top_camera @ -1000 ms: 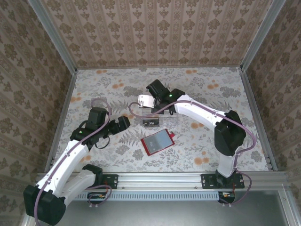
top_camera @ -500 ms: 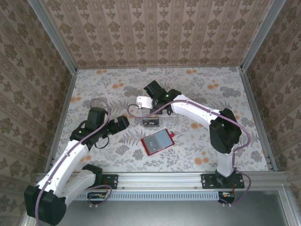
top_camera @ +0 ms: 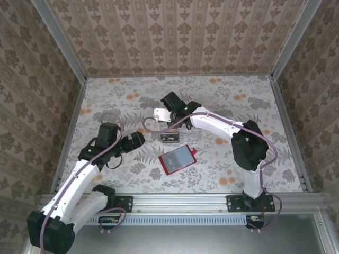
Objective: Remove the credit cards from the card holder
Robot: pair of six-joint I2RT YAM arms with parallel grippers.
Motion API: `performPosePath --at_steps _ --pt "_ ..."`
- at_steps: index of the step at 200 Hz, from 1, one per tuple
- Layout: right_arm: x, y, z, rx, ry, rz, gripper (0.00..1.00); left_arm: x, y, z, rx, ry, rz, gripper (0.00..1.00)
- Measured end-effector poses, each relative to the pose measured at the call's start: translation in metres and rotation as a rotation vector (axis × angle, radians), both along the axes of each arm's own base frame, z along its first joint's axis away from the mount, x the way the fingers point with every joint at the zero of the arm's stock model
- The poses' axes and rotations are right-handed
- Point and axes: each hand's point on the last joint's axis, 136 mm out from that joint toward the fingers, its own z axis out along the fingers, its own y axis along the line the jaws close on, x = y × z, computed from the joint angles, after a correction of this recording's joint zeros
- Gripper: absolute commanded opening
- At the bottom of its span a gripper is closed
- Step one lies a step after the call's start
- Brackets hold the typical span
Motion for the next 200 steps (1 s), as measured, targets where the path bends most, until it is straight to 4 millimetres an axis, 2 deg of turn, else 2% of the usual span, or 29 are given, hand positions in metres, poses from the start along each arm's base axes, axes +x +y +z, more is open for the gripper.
performPosePath --at_steps 65,137,165,200 --pt "0.019 -0.003 0.013 -0.003 -0.102 -0.057 0.36 0.0 -0.001 0.0 -0.002 0.001 -0.002 1.0" --pt "0.022 -0.002 0.017 0.038 -0.108 -0.104 0.39 -0.001 -0.003 0.0 -0.015 0.005 -0.013 1.0" --pt "0.015 -0.008 0.025 0.092 -0.1 -0.159 0.39 0.0 -0.007 -0.002 -0.025 0.018 -0.022 1.0" --pt "-0.008 -0.025 0.057 0.234 -0.097 -0.26 0.37 0.002 -0.011 -0.006 -0.049 0.034 -0.026 1.0"
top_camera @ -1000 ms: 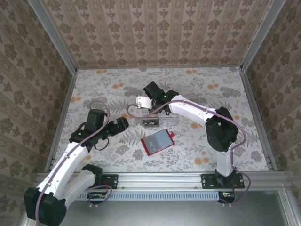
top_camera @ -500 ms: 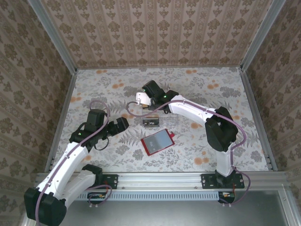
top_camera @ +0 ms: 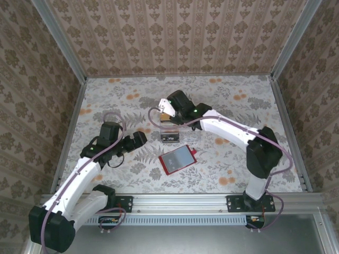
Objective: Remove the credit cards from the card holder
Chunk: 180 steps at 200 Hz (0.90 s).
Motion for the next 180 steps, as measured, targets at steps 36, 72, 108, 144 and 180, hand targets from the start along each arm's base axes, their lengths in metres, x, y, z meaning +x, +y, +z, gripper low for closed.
performPosePath --at_steps 36,72,108,144,180 --pt "-0.034 -0.022 0.017 0.198 0.043 -0.112 0.31 -0.004 -0.01 -0.013 -0.013 0.041 -0.015 1.0" --pt "-0.065 -0.037 -0.008 0.333 0.18 -0.23 0.28 -0.016 -0.033 -0.023 -0.01 0.079 -0.088 0.99" --pt "-0.095 -0.045 -0.056 0.398 0.379 -0.362 0.31 -0.025 -0.052 -0.034 0.004 0.111 -0.141 0.95" --pt "-0.122 -0.048 -0.108 0.418 0.55 -0.459 0.33 -0.035 -0.065 -0.041 0.019 0.133 -0.174 0.91" --pt "-0.138 -0.058 -0.149 0.383 0.628 -0.533 0.35 -0.04 -0.07 -0.042 0.024 0.137 -0.188 0.92"
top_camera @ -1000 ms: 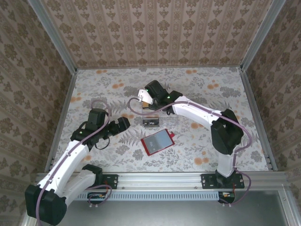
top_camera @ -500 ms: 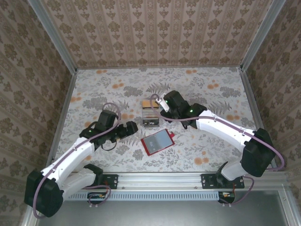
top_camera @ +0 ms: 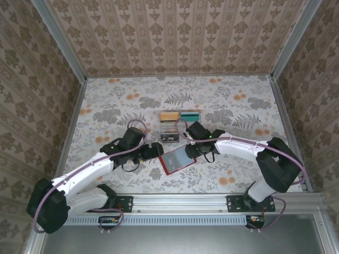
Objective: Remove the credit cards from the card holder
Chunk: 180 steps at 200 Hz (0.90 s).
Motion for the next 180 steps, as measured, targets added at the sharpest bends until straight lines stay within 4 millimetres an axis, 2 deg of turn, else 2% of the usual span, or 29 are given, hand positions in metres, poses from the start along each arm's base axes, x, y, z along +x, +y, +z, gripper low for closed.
performPosePath --at_steps 47,92,120,160,180 --pt "-0.014 -0.002 -0.021 0.007 0.033 -0.047 0.35 -0.003 -0.002 -0.003 0.01 0.011 -0.003 0.9" --pt "-0.035 0.016 -0.022 0.054 0.026 -0.081 0.34 -0.003 -0.003 -0.011 0.029 0.031 -0.002 0.86" --pt "-0.052 0.032 -0.02 0.079 0.041 -0.083 0.34 -0.003 -0.003 -0.015 0.038 0.045 -0.001 0.75" --pt "-0.057 0.035 -0.006 0.11 0.026 -0.12 0.38 -0.004 -0.006 -0.017 0.026 0.055 -0.01 0.43" --pt "-0.055 0.032 0.004 0.116 0.002 -0.131 0.39 -0.006 -0.009 -0.018 0.018 0.064 -0.015 0.39"
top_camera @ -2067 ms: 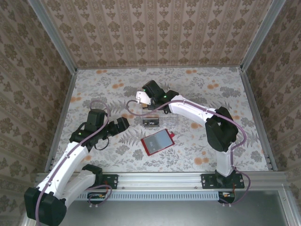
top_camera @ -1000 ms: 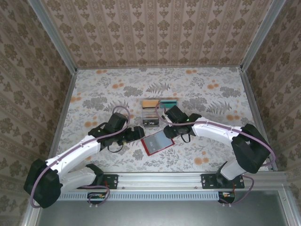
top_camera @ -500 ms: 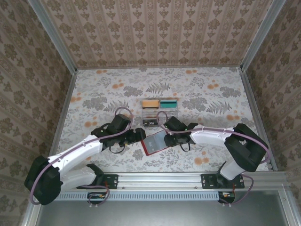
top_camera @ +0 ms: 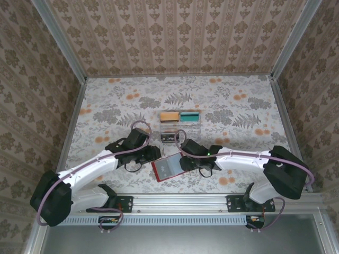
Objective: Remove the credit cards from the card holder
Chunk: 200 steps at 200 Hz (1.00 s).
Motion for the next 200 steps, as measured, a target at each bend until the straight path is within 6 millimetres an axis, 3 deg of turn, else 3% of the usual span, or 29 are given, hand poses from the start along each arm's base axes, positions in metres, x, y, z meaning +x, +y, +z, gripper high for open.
performPosePath --at_steps 32,98,124,200 --pt "0.003 0.007 0.011 0.027 -0.008 0.005 0.38 -0.013 0.0 -0.013 0.019 0.053 -0.015 0.28" --pt "-0.003 0.041 0.014 0.141 0.07 0.067 0.36 -0.042 0.001 -0.042 0.067 0.167 -0.057 0.22" --pt "-0.006 0.05 0.01 0.167 0.106 0.075 0.35 -0.045 0.001 -0.051 0.083 0.195 -0.06 0.15" --pt "-0.007 0.054 0.01 0.182 0.117 0.081 0.38 -0.036 -0.014 -0.057 0.095 0.203 -0.108 0.12"
